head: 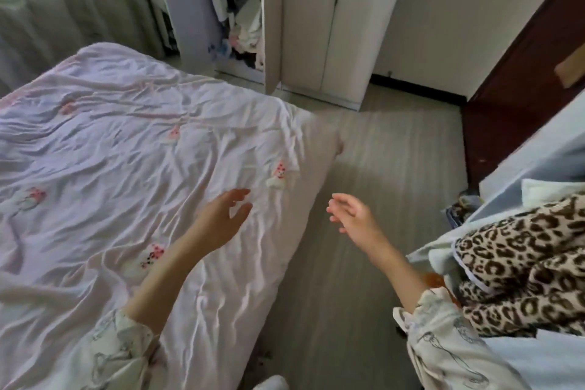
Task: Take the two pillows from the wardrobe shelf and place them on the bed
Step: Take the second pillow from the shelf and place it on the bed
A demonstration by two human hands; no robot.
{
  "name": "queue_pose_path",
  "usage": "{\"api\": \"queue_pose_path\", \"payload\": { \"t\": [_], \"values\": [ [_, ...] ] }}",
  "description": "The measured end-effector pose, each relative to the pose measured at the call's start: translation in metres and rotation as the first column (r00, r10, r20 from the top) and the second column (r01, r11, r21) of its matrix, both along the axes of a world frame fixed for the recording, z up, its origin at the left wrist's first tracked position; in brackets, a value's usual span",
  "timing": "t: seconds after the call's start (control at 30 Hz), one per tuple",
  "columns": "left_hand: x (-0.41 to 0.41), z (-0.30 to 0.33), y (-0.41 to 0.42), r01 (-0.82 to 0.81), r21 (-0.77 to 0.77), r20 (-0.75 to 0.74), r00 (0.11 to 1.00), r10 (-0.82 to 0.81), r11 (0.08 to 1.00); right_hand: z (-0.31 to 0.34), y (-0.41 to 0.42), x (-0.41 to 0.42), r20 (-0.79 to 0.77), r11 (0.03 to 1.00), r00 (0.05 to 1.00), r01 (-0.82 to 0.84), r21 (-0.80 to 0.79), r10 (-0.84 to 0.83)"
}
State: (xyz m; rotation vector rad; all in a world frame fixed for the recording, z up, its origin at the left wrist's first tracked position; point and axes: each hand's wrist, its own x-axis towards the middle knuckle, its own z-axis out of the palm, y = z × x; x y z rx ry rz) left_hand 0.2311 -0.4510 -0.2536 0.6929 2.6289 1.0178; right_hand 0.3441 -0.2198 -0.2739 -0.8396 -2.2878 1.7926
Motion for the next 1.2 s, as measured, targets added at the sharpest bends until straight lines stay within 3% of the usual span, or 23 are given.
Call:
{"api": "queue_pose_path", "payload": {
  "t": [0.23, 0.43, 0.77, 0.97, 1.2],
  "values": [
    [-0.087, -0.011, 0.134, 0.096, 0.025, 0.051, 0.994, -0.097, 0.995, 0.016, 0.129, -0.075, -0.056, 0.994, 0.993, 0.106, 0.036, -0.104],
    [-0.196, 0.001, 0.256, 0.036, 0.152, 0.069, 0.997, -0.047, 0.988, 0.012, 0.245, -0.162, -0.033, 0.990, 0.993, 0.119, 0.069, -0.117],
    [-0.307, 0.010, 0.424, 0.150, 0.065, 0.036, 0.988, -0.153, 0.987, 0.018, 0.417, -0.258, -0.052, 0.979, 0.981, 0.193, 0.068, -0.189],
    [-0.360, 0.007, 0.529, 0.136, 0.054, 0.040, 0.990, -0.138, 0.989, 0.016, 0.525, -0.319, -0.075, 0.985, 0.984, 0.163, 0.057, -0.159],
    [-0.394, 0.004, 0.654, -0.001, 0.135, 0.069, 0.998, -0.009, 0.991, 0.033, 0.639, -0.397, -0.124, 0.999, 0.992, 0.029, 0.032, -0.025]
  ]
}}
